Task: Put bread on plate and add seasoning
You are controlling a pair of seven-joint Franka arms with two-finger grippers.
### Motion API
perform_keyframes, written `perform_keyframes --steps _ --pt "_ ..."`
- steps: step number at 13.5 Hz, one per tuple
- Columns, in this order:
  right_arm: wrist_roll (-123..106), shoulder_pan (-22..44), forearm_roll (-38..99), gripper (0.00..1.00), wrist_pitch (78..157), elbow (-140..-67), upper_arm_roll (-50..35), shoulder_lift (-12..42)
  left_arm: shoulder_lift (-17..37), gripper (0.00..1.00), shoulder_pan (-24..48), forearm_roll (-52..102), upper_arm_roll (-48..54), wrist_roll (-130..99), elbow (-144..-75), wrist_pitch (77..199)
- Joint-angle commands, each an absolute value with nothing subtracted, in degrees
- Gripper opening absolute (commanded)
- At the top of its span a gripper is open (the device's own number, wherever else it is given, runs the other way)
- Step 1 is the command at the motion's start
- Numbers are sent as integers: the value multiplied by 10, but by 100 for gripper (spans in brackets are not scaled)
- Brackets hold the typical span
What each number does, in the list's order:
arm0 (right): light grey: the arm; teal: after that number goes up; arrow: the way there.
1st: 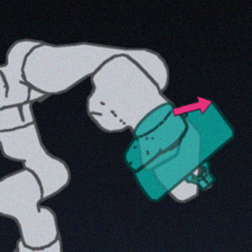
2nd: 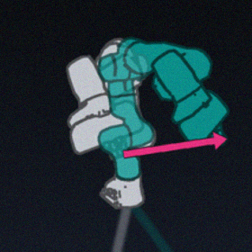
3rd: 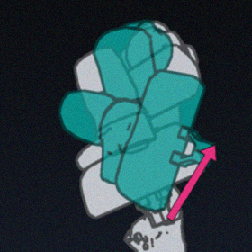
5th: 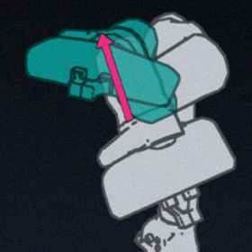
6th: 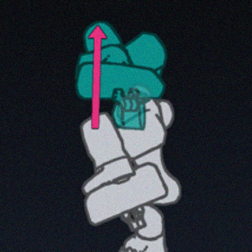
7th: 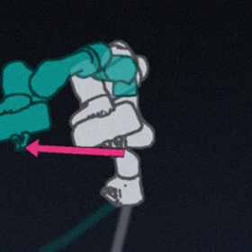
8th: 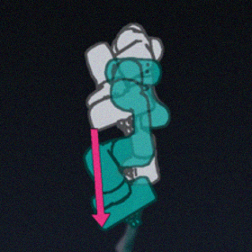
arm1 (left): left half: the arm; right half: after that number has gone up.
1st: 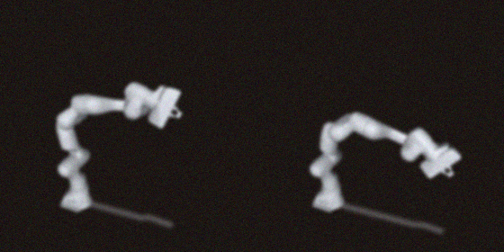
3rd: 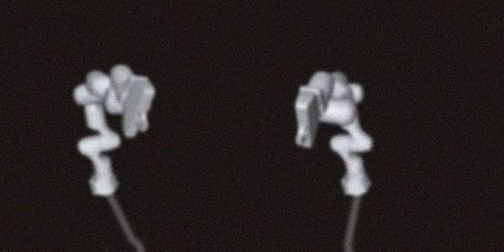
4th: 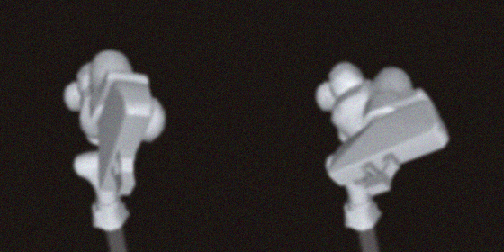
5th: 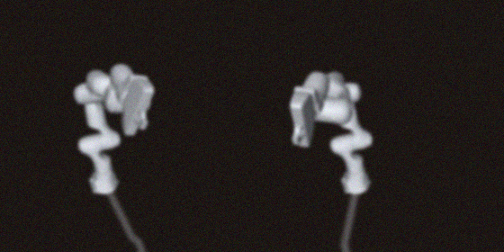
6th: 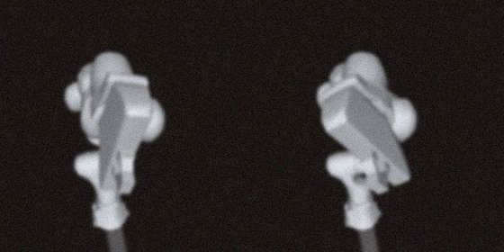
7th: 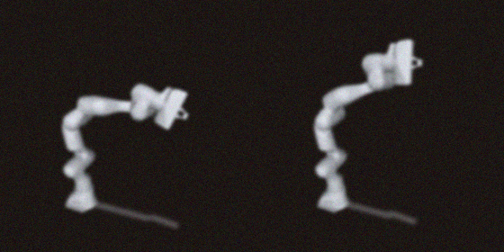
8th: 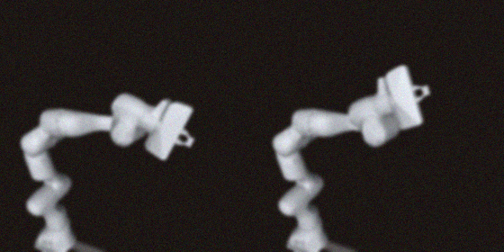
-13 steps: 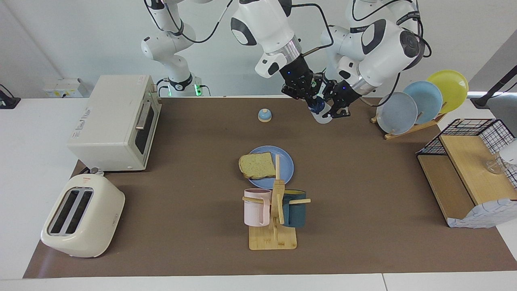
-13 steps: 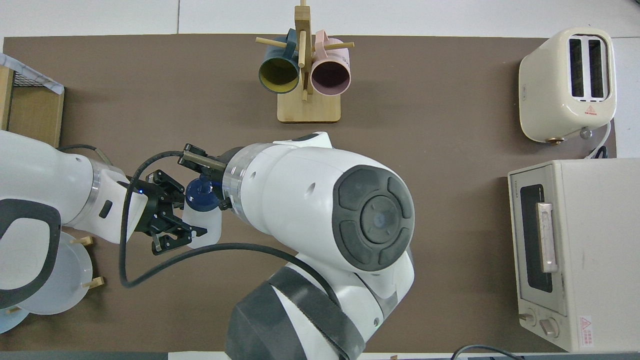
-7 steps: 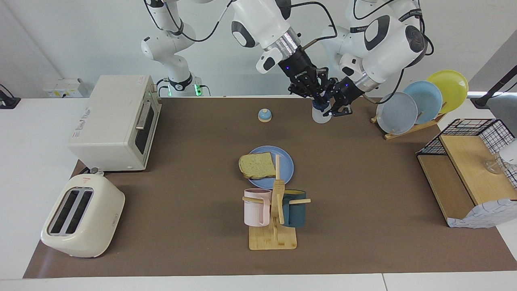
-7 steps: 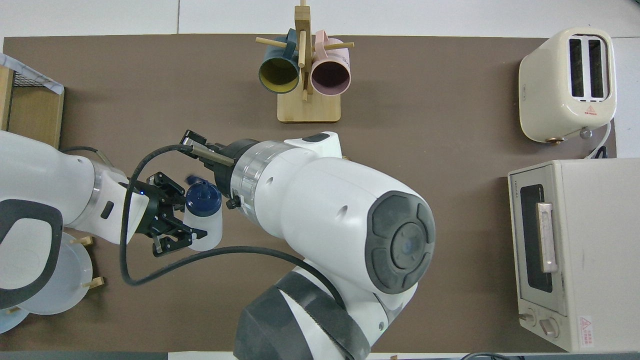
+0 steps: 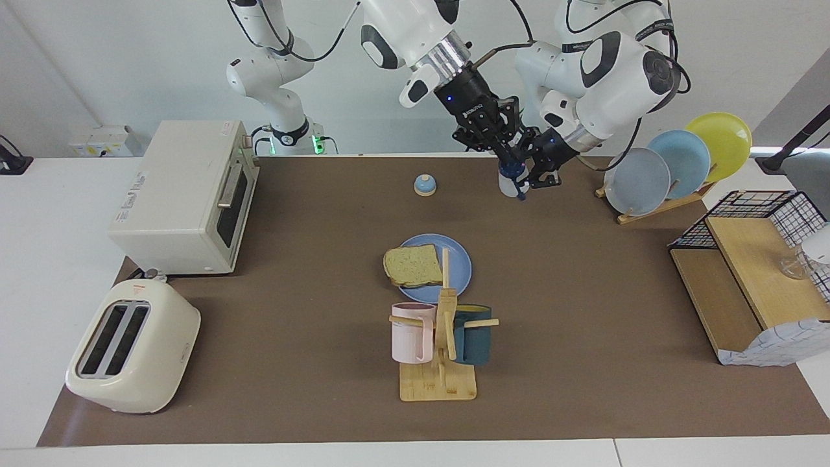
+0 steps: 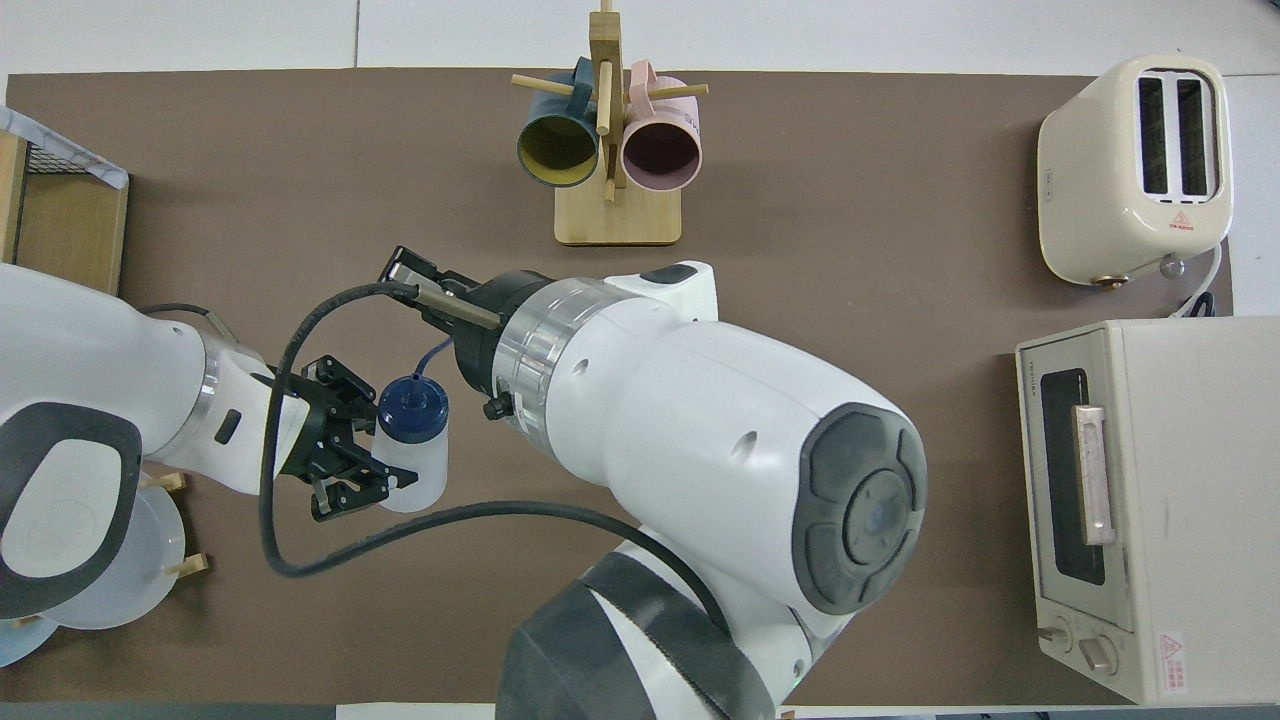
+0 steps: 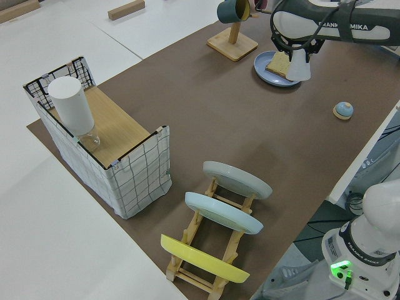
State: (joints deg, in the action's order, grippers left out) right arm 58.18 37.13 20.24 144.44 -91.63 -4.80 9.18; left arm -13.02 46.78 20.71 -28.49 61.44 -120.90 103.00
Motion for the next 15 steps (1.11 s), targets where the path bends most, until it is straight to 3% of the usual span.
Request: perform_keyframes --steps 1,7,11,15 --pt "528 334 199 100 1348 -932 -47 67 -144 0 475 200 -289 605 -1216 1027" --pt "269 166 116 100 1049 -922 -46 29 -115 0 476 85 -245 540 -1186 1055" --pt "194 79 83 100 861 -826 -43 37 -69 0 476 19 -214 520 -1151 1068" --pt "78 40 18 100 803 -824 -13 36 24 0 501 -2 -200 484 -1069 1056"
